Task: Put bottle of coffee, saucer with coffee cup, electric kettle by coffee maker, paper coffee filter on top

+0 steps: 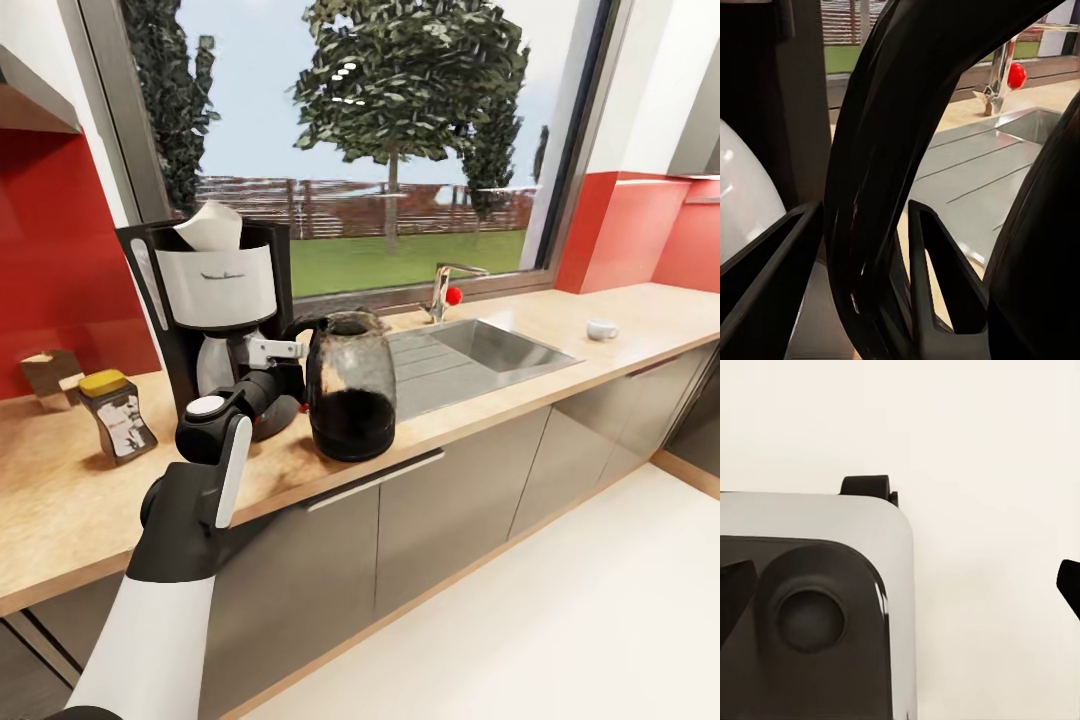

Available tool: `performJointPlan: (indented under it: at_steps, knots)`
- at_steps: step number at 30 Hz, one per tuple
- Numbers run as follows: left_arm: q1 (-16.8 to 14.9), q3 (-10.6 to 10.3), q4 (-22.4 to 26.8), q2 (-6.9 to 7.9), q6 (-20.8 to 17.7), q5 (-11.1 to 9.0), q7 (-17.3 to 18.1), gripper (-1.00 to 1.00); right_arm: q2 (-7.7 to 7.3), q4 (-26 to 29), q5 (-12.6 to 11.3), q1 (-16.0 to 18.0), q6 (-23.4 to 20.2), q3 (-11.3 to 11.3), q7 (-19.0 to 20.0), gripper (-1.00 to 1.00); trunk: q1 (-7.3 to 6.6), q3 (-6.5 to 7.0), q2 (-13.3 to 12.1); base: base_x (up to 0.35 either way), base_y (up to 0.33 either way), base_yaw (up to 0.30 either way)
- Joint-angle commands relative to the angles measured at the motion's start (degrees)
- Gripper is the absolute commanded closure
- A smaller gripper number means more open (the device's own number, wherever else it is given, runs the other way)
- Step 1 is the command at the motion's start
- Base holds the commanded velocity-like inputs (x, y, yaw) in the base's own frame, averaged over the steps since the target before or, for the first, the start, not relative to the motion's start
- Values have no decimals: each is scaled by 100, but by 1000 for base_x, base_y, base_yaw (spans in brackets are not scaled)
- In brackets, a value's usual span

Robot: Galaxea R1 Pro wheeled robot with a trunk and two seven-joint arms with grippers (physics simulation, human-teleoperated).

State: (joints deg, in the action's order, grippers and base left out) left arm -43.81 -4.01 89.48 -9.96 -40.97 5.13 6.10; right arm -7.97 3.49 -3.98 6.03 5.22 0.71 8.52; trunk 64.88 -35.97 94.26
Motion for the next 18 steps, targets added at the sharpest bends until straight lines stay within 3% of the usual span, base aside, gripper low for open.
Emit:
performJointPlan:
  at_steps: [1, 18]
  knots:
    - [-5, 9, 8, -3, -29, 50, 49, 100, -2, -6, -42, 4, 20, 8, 27, -100, 22, -24, 45, 0, 0, 0]
    - [-5, 6, 4, -3, -26, 50, 49, 100, -2, -6, -42, 4, 21, 8, 27, -100, 110, -96, 205, 0, 0, 0]
